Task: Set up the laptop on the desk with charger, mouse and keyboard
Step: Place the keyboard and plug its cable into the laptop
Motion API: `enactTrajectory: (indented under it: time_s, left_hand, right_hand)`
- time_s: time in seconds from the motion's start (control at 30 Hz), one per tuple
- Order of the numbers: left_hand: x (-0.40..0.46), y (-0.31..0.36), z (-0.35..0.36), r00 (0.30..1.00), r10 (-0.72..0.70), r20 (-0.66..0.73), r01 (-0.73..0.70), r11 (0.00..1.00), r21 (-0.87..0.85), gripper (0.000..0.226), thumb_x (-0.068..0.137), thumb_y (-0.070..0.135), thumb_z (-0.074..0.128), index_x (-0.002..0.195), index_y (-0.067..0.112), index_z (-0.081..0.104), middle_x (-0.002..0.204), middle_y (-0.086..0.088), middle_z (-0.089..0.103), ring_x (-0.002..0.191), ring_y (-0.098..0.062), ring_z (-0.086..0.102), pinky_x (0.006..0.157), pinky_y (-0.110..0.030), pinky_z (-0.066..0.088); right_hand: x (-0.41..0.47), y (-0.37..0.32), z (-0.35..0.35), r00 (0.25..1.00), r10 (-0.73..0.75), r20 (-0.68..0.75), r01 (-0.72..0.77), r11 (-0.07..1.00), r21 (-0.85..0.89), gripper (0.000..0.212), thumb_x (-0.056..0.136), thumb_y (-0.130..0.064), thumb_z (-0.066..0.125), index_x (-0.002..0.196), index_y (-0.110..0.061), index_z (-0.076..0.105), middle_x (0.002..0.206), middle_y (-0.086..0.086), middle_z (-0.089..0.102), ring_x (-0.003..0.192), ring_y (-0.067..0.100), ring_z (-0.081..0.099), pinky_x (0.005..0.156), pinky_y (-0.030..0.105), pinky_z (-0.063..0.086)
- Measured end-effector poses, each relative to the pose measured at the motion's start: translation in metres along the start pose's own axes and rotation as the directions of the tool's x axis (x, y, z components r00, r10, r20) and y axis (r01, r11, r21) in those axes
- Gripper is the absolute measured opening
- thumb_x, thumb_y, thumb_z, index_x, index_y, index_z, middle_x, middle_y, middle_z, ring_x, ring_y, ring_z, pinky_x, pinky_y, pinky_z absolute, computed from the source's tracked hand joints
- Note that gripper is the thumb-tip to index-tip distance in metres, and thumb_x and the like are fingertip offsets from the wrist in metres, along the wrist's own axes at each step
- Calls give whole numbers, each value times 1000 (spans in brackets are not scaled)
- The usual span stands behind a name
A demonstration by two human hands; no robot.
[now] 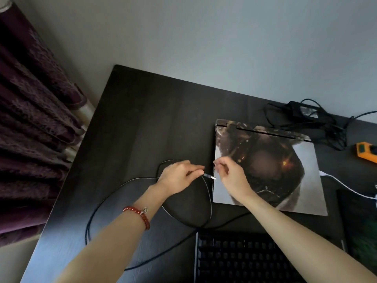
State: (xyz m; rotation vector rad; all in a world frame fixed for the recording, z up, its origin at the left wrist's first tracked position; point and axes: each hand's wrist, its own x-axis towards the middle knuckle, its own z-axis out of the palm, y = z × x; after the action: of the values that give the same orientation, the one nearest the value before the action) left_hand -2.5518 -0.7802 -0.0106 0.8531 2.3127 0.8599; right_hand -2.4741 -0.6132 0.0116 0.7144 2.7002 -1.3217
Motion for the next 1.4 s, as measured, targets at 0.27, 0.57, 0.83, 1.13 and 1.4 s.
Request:
enactTrajectory:
  time_s: [0.27, 0.57, 0.83, 1.13, 1.4]
  left_hand:
    - [32, -3, 11, 948, -158, -276, 157, 987, -24, 21, 91, 30, 51, 98, 21, 70, 95, -1, 67, 93, -21, 60, 78, -32, 44]
    - [53, 5, 48, 888, -245, -389, 206, 968, -140, 20, 90, 17, 52, 103, 21, 67, 99, 1, 70, 94, -18, 61, 88, -28, 23]
    - [52, 0, 52, 950, -84, -300, 93, 996, 15, 28, 91, 22, 53, 117, 24, 62, 108, 1, 64, 105, -19, 51, 92, -33, 19]
    - [61, 8, 52, 923, -193, -334, 201, 979, -10, 25, 91, 24, 50, 113, 26, 64, 110, 0, 57, 108, -20, 44, 88, -33, 22]
    - [55, 13, 54, 912, -197, -361, 203, 979, -20, 25, 89, 17, 53, 108, 27, 65, 107, 1, 58, 102, -20, 49, 93, -37, 21]
  right_hand:
    - [7, 35, -9, 995, 10, 95, 58, 734, -677, 51, 96, -27, 34, 145, -22, 21, 156, 1, 12, 144, 19, 6, 118, 44, 7]
    - [8, 35, 2, 1000, 15, -6, -16, 805, -593, 51, 92, -20, 43, 142, -21, 29, 154, 1, 20, 144, 19, 7, 117, 45, 3]
    - [9, 37, 7, 999, 20, -45, -43, 811, -583, 52, 91, -19, 43, 141, -19, 29, 154, 2, 20, 144, 19, 7, 116, 42, -1]
    - [9, 39, 7, 999, -2, -54, -30, 815, -578, 51, 91, -19, 44, 140, -19, 32, 153, 3, 23, 144, 20, 9, 116, 43, 0]
    - [9, 40, 7, 999, -3, -54, -28, 812, -582, 51, 92, -20, 43, 141, -20, 30, 153, 2, 21, 144, 20, 8, 116, 42, -1]
